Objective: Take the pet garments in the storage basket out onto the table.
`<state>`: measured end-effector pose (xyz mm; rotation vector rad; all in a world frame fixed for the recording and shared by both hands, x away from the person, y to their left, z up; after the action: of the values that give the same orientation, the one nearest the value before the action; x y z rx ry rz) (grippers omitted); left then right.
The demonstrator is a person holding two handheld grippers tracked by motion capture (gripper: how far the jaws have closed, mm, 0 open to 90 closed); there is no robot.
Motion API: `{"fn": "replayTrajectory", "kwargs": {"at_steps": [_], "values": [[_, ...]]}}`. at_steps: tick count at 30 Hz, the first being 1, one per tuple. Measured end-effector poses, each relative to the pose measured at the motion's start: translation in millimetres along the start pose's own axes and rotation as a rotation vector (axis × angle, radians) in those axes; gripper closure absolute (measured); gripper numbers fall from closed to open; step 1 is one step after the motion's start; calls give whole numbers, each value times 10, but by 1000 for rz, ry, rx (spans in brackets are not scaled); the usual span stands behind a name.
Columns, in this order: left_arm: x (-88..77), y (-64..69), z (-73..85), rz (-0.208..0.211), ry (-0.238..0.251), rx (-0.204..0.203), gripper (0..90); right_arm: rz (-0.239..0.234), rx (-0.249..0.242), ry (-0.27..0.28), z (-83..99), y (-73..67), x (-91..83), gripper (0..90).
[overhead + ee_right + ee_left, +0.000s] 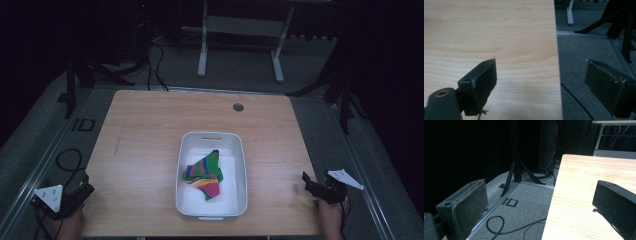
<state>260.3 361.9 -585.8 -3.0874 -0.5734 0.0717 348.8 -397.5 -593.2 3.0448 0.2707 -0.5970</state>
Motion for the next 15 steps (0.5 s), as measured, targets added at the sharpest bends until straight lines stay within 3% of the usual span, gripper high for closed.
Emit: {"fn": "replayTrajectory", "kwargs": {"at_steps": [5, 8, 10, 15], "values": [[-1, 3, 0, 4, 0, 0, 4, 6, -16, -29, 16, -19, 19, 125], [2, -3, 2, 8, -6, -6, 4, -62, -1, -49, 25, -46, 32, 125], [4, -3, 2, 9, -7, -8, 4, -78, 4, -60, 31, -51, 39, 125], [2, -6, 2, 9, -6, -12, 4, -195, -11, -116, 75, -107, 22, 127]]}}
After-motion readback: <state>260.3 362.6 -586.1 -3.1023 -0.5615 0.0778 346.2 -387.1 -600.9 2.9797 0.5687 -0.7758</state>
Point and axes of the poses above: each handheld gripper's, and its own axes: x roughly forward along the jaws, z roughly out of its underside, y roughly to its right, the point moved 7 cm from there along x, roughly forward along the jaws, and after that the axes turned 8 degrees about y, right-handed, at the moved point
